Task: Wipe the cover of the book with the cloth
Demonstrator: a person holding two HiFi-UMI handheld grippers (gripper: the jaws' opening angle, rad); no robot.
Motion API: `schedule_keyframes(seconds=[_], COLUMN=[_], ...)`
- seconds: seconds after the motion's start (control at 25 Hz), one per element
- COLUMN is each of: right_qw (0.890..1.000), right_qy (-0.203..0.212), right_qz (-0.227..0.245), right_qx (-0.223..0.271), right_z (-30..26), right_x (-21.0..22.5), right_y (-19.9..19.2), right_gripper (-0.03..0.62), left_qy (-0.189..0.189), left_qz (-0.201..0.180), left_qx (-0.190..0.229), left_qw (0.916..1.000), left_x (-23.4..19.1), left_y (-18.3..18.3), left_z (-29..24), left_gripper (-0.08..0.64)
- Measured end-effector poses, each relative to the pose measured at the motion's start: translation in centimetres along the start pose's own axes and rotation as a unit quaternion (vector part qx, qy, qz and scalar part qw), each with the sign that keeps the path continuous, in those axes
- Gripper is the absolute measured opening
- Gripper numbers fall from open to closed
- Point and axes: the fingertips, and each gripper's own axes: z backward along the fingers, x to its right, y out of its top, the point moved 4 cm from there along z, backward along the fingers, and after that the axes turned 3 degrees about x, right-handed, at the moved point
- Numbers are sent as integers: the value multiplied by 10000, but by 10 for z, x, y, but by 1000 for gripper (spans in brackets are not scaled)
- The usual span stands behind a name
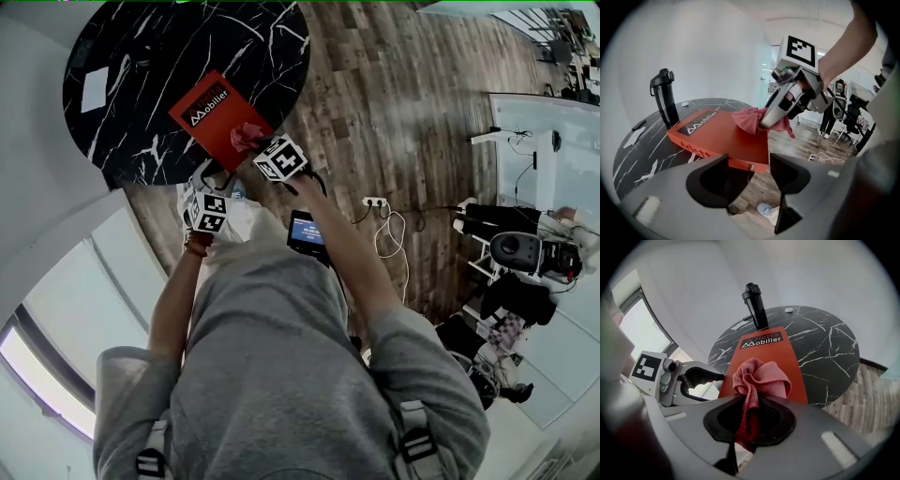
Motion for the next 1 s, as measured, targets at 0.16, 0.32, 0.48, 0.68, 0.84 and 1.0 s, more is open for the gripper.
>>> schedule_keyframes(seconds=[0.16,0.32,0.48,0.68,0.84,1.0], right_qw=[9997,9988,9976,9946,9912,9884], right_qy=[225,455,625,936,996,1191], right_qz=[-95,-75,23,43,508,455], right_qx=[-61,-173,-297,-454,-712,-826], right_z=[-3,-7,-10,-15,-17,-22], right_x=[-6,-16,-24,-36,-44,-48], right_y=[1,-1,-1,-1,1,1], right_gripper=[57,57,57,57,57,57], left_qy=[14,8,-18,-49,-57,-99], left_qz=[-45,-59,-45,-94,-120,-205], left_qx=[7,-3,-38,-62,-92,-142], left_qw=[10000,10000,10000,9999,9999,9996], left_x=[0,1,2,4,5,5], left_y=[0,0,1,0,1,0], left_z=[0,0,-1,0,0,-1], left_gripper=[270,270,270,278,284,291])
